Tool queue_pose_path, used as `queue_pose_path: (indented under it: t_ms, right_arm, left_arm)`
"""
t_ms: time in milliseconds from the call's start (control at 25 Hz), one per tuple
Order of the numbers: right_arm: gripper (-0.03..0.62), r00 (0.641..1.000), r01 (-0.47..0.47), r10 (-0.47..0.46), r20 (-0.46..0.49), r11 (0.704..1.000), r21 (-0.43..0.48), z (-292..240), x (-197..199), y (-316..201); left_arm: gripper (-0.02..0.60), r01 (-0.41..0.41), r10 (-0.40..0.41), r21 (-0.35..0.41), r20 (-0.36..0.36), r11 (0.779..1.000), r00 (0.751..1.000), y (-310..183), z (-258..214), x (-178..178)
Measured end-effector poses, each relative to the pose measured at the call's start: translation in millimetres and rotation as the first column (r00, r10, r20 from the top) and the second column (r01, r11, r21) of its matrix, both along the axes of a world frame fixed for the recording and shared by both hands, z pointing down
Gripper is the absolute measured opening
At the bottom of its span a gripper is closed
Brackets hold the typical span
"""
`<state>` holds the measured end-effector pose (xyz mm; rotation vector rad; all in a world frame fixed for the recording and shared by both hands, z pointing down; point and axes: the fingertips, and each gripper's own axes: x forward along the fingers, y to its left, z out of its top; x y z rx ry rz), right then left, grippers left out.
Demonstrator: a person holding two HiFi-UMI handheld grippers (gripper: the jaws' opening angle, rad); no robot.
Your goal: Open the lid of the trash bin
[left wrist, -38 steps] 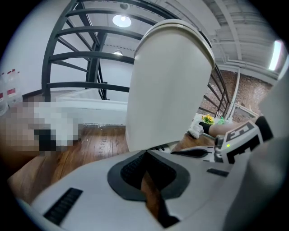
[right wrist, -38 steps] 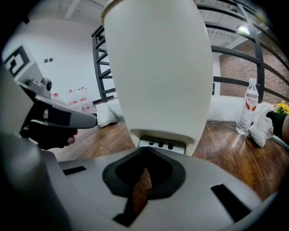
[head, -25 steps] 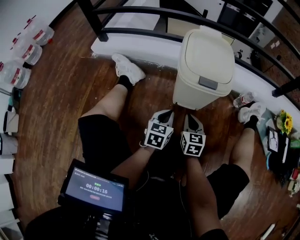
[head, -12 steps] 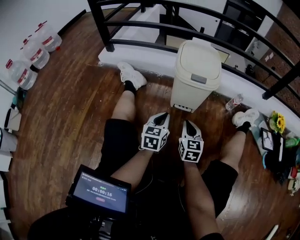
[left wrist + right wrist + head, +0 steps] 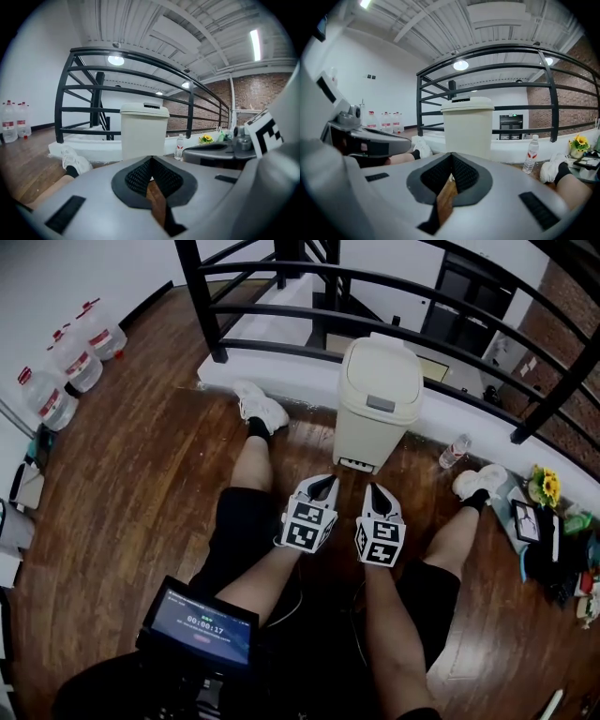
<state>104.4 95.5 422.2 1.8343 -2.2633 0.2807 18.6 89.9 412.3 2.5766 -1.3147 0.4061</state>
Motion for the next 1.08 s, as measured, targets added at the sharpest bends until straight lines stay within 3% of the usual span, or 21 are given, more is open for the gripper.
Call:
queue_pose_path:
  t_ms: [280,560,1080]
  right_arm:
    - [0.005,0.999,-0.003,0.004,-0.037,1.000,0.017,-5.6,-0.8,2.1]
    - [0.005,1.000,-0.010,0.012,-0.026,0.999,0.044,-9.7,0.9,2.4]
    - [0.005,0.999,-0.001,0.001,-0.042,1.000,0.011,1.9,-3.6,2.2]
  left_arm:
    - [-0.002,0.051,-0.051,-0.005,-0.007,0.999,0.999,-4.6,-2.9,-20.1]
    - [-0.002,0.028,-0.028,-0.007,-0.005,1.000,1.000,-3.2,0.4,-12.1]
    - [-0.002,0.029,-0.030,-0.024,-0.019,0.999,0.999,-3.4,4.0,-11.2]
